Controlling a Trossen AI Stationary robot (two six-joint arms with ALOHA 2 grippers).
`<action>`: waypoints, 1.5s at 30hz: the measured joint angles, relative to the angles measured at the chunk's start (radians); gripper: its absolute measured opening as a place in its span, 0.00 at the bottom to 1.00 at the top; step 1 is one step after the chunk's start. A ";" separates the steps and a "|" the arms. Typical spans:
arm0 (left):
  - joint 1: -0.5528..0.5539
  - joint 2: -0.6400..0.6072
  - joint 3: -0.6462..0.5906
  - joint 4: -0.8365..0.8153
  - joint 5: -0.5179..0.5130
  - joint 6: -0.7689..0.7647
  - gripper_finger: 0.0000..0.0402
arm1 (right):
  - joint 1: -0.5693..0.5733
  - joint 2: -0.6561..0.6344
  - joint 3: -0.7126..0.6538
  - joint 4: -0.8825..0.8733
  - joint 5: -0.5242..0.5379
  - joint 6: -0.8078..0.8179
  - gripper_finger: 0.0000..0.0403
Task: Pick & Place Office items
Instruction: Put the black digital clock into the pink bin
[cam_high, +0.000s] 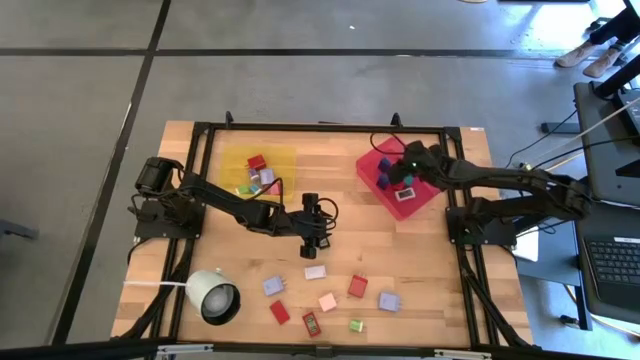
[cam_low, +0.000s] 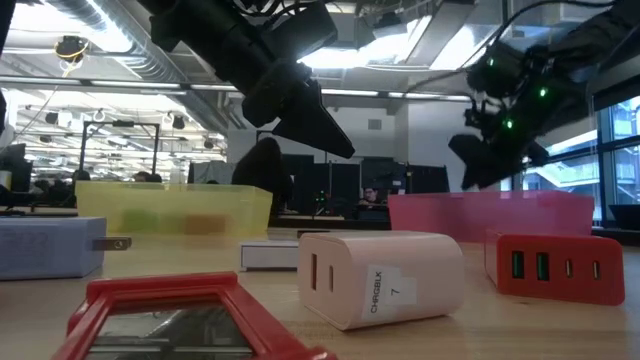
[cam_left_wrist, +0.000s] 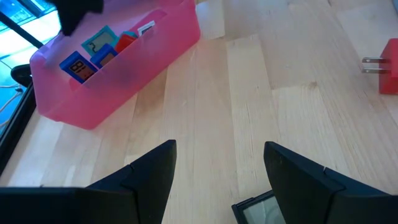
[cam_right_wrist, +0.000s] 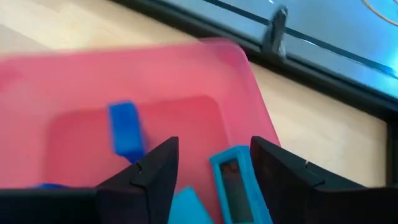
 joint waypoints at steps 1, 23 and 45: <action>0.000 0.000 0.000 0.000 0.000 0.000 0.60 | 0.006 -0.017 0.009 -0.005 -0.014 0.000 0.50; -0.001 0.000 0.000 0.150 0.082 -0.096 0.60 | 0.327 -0.095 0.069 0.226 -0.152 -0.002 0.51; 0.133 0.057 0.000 -0.046 0.552 0.180 0.60 | 0.506 -0.058 0.069 0.276 0.057 -0.116 0.51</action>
